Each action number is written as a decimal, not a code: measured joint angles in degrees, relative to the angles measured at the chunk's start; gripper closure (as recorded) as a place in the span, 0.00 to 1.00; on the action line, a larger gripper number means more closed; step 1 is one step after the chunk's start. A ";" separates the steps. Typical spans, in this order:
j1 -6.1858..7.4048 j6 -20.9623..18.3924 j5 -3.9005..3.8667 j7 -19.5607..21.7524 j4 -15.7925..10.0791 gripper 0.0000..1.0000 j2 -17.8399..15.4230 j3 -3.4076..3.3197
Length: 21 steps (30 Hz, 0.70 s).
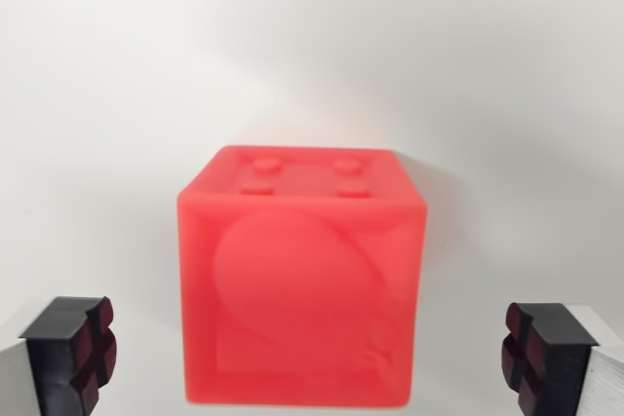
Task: Destack cube
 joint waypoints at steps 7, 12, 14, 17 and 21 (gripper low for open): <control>-0.04 -2.87 0.29 -0.22 -0.56 0.00 -3.49 0.12; -0.04 -5.59 0.57 -0.43 -0.90 0.00 -6.61 0.18; -0.04 -6.78 0.72 -0.52 -0.96 0.00 -7.86 0.19; -0.04 -8.31 0.87 -0.62 -1.02 0.00 -9.49 0.20; -0.04 -10.71 1.07 -0.75 -1.04 0.00 -11.91 0.21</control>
